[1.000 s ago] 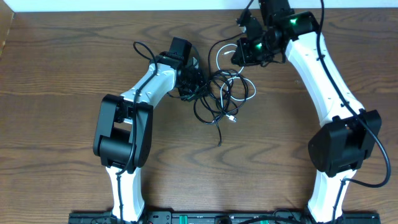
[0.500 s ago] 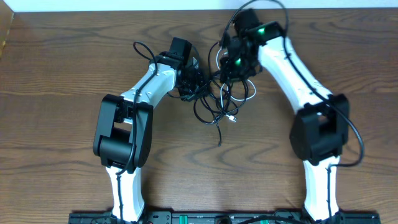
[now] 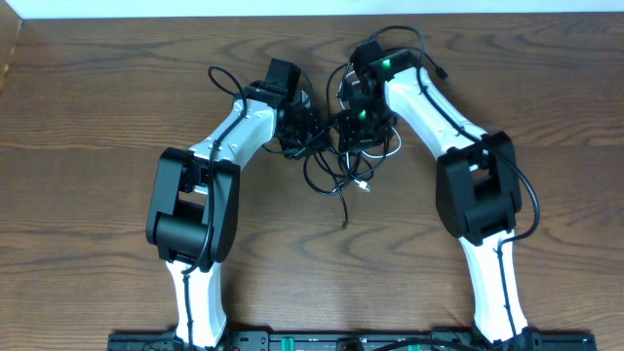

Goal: Untangle cables

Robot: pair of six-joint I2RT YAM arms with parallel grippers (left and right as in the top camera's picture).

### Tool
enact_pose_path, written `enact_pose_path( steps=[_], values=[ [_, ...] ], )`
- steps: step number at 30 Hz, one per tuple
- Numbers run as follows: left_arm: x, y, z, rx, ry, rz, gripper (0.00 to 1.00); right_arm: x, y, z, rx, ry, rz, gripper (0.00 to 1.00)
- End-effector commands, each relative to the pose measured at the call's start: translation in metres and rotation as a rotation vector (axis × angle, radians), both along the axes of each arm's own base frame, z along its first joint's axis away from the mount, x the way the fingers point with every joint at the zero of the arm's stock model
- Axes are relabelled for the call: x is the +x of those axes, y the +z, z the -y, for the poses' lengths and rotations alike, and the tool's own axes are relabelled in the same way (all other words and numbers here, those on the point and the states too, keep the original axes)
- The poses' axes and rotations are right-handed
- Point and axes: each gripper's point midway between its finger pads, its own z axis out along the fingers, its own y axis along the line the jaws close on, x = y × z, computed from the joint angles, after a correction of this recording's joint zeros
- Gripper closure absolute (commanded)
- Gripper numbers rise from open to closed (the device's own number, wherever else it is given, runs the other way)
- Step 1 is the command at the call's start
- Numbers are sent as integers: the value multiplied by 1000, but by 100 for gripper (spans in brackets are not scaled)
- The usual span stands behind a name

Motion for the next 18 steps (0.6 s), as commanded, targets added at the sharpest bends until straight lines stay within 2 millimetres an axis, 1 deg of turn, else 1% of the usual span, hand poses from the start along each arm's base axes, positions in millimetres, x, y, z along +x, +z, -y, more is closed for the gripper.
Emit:
enact_pose_path(
  steps=[1, 4, 5, 7, 8, 9, 10, 12, 15, 16, 18],
  values=[
    [-1, -8, -3, 16, 29, -30, 92, -6, -22, -5, -23, 4, -37, 68],
    [-1, -8, -4, 16, 32, -33, 92, -7, -40, -4, -60, -10, -54, 70],
    [-2, -8, -4, 16, 31, -34, 92, -7, -45, -5, -56, -10, -60, 75],
    [-2, -8, -4, 16, 31, -34, 92, -7, -46, -6, -50, -11, -60, 92],
    [-2, -8, -4, 16, 31, -34, 93, -5, -46, -5, -53, -11, -51, 97],
    [-2, -8, -4, 16, 32, -34, 93, -3, -44, -5, -51, -13, -43, 99],
    [-1, -8, -4, 16, 32, -34, 93, -1, -42, -4, -47, -16, -36, 99],
    [-1, -8, -4, 16, 33, -34, 93, 5, -35, -2, -37, -27, -18, 99],
    [-1, -8, -4, 16, 35, -34, 93, 16, -17, 0, 0, -42, 17, 99],
    [-1, -8, -4, 20, 37, -34, 93, 18, -9, -2, 34, -29, 30, 99],
    [-1, -9, -6, 30, 43, -35, 93, 21, 15, -13, 142, 13, 57, 99]
  ],
)
